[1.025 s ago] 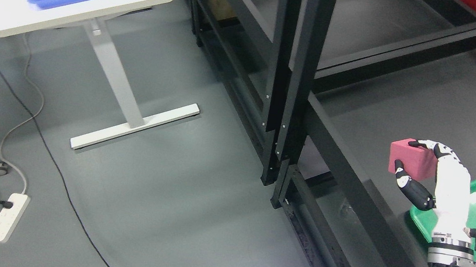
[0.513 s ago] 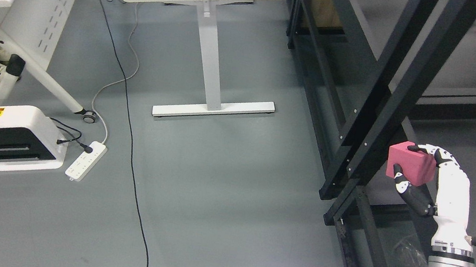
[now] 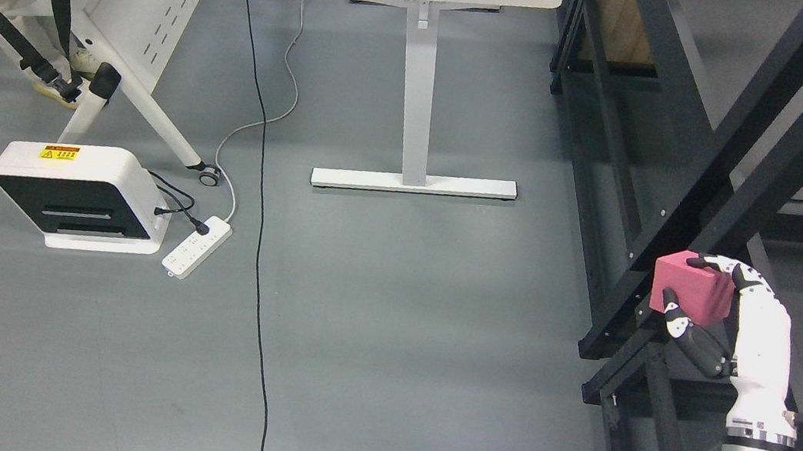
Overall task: Pick pink block from left shelf to tray
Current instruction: 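Turn and drive toward the white table holding the cube in the right hand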
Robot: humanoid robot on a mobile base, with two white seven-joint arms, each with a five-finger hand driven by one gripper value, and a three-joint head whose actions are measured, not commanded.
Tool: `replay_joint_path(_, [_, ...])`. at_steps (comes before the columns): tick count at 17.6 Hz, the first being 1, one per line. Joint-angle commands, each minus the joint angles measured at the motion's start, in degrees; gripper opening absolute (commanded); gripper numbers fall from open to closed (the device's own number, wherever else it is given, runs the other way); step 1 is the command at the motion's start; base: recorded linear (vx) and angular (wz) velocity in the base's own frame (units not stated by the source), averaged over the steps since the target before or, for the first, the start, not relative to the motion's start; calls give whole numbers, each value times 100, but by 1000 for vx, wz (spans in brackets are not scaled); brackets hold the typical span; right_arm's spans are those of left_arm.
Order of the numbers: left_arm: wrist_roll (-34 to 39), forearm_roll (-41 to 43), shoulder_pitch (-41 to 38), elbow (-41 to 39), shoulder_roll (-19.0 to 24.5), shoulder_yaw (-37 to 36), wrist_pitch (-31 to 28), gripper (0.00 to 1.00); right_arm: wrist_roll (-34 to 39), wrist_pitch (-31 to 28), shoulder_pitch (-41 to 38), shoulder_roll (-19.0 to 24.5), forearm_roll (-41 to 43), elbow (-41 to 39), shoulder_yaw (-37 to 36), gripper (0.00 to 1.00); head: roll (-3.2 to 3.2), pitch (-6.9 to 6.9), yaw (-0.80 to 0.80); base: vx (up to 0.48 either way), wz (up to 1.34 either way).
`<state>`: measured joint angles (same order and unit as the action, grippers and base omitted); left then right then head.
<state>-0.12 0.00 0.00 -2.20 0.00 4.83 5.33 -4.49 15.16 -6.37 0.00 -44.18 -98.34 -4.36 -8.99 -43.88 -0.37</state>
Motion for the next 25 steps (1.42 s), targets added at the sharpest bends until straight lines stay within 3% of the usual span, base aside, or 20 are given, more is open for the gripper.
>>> replay_joint_path(1, [3, 9, 61, 0, 100, 0, 4, 100, -26, -4, -85, -100, 14, -28, 40, 0, 0, 0, 0, 10, 145])
replay_joint_path(12, [3, 9, 61, 0, 100, 0, 4, 100, 0, -31, 56, -100, 14, -28, 67, 0, 0, 0, 0, 91, 329])
replay_joint_path(25, [3, 9, 61, 0, 100, 0, 4, 100, 0, 22, 39, -100, 23, -28, 163, 0, 0, 0, 0, 254, 23])
